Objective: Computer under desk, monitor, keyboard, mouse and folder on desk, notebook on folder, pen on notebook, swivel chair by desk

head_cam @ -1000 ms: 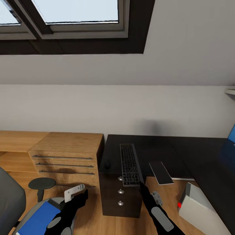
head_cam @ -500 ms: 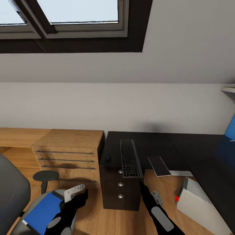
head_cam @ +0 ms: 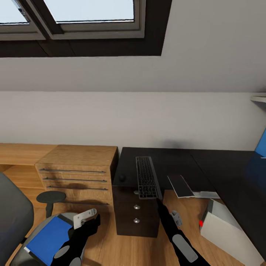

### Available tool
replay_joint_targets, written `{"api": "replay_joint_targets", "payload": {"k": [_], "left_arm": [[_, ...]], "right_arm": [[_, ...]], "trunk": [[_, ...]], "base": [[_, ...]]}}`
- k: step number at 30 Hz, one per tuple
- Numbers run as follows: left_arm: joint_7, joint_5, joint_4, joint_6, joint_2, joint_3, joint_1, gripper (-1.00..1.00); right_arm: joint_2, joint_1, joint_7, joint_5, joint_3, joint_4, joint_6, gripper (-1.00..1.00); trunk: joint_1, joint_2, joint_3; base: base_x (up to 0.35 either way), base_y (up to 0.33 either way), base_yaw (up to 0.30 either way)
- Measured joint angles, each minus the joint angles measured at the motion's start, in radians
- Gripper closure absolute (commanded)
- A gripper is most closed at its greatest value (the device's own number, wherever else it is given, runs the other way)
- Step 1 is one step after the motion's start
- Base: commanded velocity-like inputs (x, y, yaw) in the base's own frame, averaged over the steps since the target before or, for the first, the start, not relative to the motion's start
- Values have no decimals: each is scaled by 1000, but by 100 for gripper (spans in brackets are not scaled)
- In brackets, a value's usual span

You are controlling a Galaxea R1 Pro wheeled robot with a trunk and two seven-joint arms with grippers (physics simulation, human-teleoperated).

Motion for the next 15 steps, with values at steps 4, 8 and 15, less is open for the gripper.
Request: {"api": "replay_joint_targets", "payload": {"k": [4,8,15], "left_arm": [[0,0,0,2,1,-19,-1,-100],[0,0,-1,2,1,-26,-1,-100],[0,0,-1,3,2,-29,0,-100]], "right_arm": [[0,0,6,1,0,-1,1,-100],[0,0,10,7,1,-2,1,-100],[-1,0,20,8,1,-1,5,-100]], "trunk": [[15,-28,-13],[31,-56,-25],[58,-105,-47]], "base": [[0,0,0],[0,0,0],[0,0,0]]}}
